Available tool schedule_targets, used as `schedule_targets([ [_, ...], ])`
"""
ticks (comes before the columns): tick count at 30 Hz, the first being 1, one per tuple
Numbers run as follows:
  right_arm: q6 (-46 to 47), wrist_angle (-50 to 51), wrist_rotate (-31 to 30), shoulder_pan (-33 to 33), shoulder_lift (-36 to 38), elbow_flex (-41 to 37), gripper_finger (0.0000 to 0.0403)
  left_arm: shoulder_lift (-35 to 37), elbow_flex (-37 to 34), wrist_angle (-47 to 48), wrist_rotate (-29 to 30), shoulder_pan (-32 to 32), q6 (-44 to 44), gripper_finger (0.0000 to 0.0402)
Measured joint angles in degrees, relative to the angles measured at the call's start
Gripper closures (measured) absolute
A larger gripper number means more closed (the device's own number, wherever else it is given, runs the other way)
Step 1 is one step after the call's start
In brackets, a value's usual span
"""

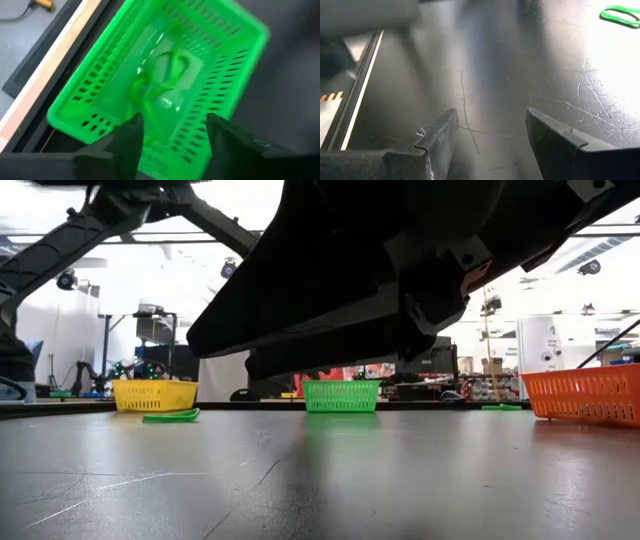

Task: Sort rubber bands into baskets
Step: Put the green rubber band into the green bin

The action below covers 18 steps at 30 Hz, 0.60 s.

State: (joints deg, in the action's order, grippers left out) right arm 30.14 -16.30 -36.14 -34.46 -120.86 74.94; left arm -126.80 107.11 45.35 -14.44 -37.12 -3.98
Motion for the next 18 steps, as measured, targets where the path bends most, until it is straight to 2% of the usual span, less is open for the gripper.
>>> schedule_targets([
  [4,-0.17,0.8,0.09,0.0,0.01,0.0,0.0179,2.8,0.0,-0.1,-0.02,1.4,0.01,0.0165],
  [7,-0.18,1.29,0.11,-0.02,0.02,0.0,0.0179,4.76,0.0,-0.23,0.92,2.21,0.05,0.0148],
  [18,0.24,4.24,0.17,-0.15,0.04,-0.09,0.0179,13.76,0.0,0.3,2.04,8.29,0.54,0.0143],
])
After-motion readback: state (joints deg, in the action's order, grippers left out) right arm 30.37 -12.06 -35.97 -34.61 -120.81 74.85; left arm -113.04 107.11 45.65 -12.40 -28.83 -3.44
